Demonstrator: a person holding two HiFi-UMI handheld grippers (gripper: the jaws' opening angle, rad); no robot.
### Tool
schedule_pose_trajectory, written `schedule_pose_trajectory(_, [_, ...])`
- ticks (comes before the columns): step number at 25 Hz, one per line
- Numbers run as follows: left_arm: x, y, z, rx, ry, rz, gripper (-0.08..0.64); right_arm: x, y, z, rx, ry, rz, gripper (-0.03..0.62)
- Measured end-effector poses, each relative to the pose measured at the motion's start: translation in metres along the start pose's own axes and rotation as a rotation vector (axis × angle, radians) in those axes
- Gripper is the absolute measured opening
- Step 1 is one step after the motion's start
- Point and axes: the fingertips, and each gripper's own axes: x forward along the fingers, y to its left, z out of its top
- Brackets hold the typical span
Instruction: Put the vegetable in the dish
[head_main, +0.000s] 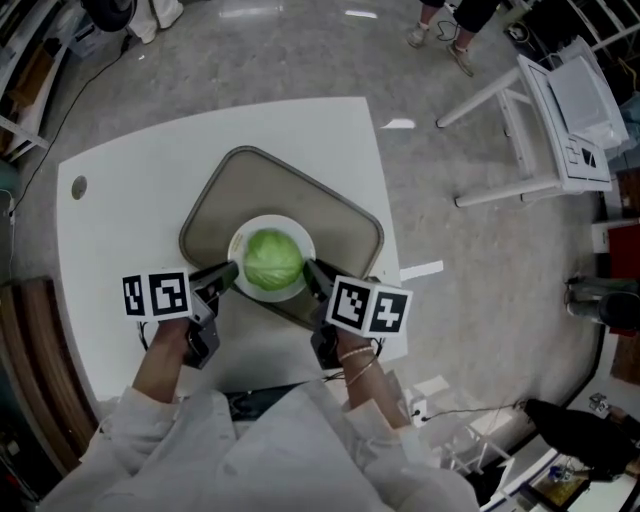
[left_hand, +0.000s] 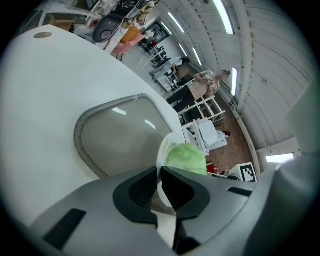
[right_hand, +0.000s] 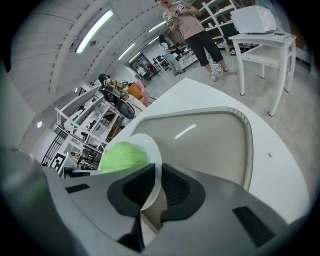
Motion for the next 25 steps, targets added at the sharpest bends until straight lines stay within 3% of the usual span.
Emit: schedule_pose_trajectory(25, [0.053, 0.015, 0.026, -0.030, 0.033, 0.026, 0.034, 0.032, -0.038, 0.025, 0.013, 0.026, -0.033, 0.048])
